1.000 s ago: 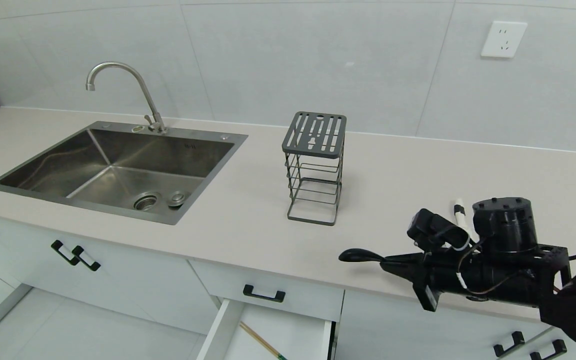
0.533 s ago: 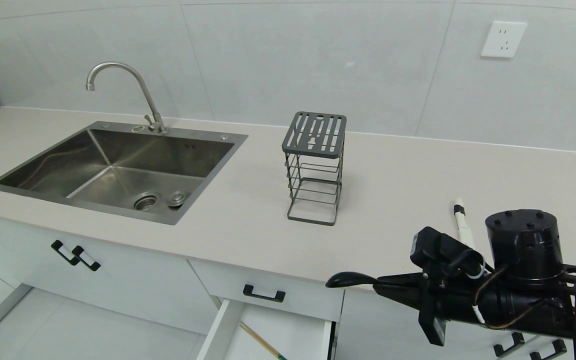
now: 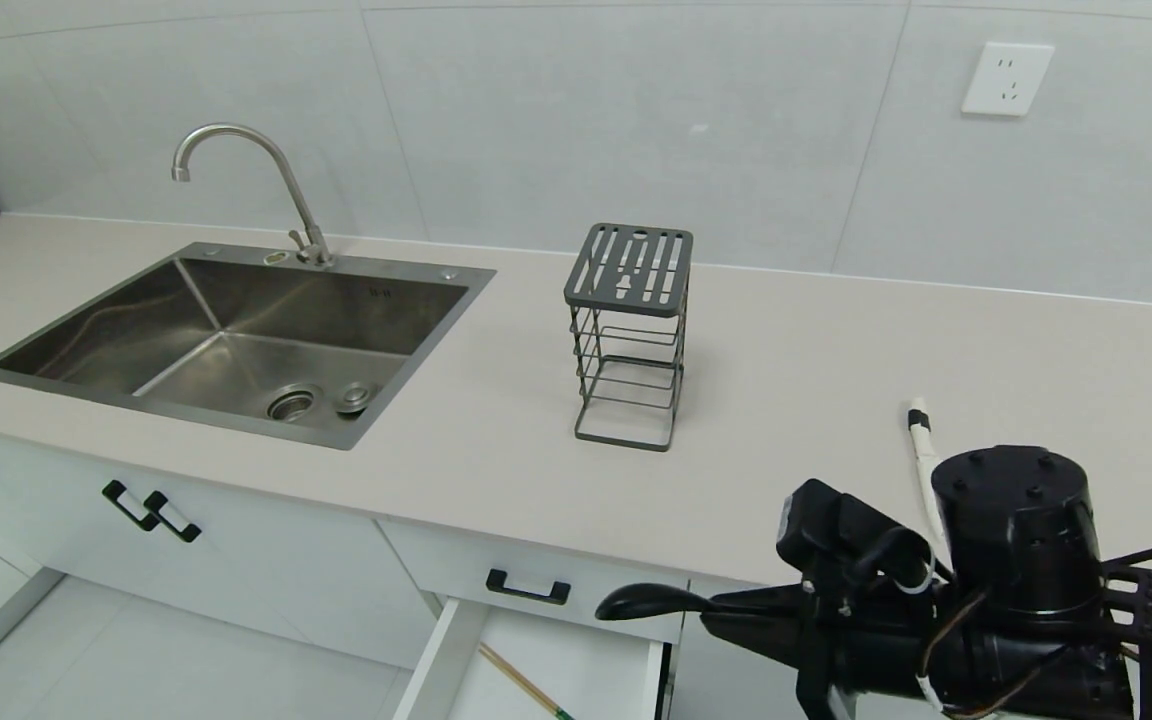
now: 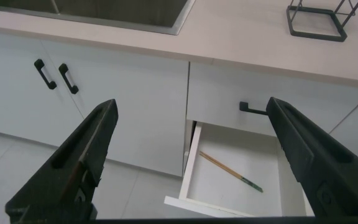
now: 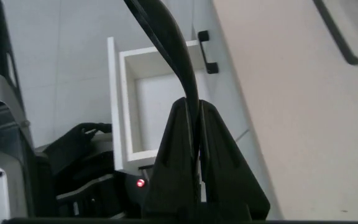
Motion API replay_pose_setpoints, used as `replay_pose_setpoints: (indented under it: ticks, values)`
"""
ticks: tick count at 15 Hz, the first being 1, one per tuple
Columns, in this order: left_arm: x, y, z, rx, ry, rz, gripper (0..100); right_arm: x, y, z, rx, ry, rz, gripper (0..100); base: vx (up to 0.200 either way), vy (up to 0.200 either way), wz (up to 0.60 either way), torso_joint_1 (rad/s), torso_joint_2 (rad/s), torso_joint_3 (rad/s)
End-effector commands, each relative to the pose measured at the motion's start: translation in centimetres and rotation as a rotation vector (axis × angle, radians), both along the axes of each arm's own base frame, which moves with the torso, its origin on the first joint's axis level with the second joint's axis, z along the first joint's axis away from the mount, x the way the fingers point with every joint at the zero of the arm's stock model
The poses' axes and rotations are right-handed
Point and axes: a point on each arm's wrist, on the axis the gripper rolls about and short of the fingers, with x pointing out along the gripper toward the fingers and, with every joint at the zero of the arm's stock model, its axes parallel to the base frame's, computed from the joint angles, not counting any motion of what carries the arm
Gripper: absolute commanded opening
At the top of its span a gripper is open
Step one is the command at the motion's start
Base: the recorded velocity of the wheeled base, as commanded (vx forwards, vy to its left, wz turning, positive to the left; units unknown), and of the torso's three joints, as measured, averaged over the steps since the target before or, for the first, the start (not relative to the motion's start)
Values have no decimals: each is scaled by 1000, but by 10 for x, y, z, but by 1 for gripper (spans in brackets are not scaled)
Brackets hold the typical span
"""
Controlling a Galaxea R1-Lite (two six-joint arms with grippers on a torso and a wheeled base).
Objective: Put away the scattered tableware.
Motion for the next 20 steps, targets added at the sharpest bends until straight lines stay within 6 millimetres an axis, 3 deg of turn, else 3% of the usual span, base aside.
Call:
replay_pose_setpoints:
  ticks: [1, 7, 12, 15, 20]
  values:
    - [0, 0, 0, 0, 1, 1, 100, -15, 22, -1, 15, 47, -26, 0, 0, 0, 0, 0, 0, 0]
    - [0, 0, 0, 0, 0, 1, 100, -39, 63, -7, 33, 124, -9, 0, 0, 0, 0, 0, 0, 0]
    - [0, 0, 0, 0, 0, -1, 100, -38, 83, -4, 49, 101, 18, 0, 0, 0, 0, 0, 0, 0]
    - [0, 0, 0, 0, 1, 1, 100, -36, 86, -6, 20, 53, 39, 0, 0, 0, 600, -1, 1, 4]
    - [0, 0, 0, 0, 0, 1, 100, -37, 87, -5, 19, 55, 38, 0, 0, 0, 0, 0, 0, 0]
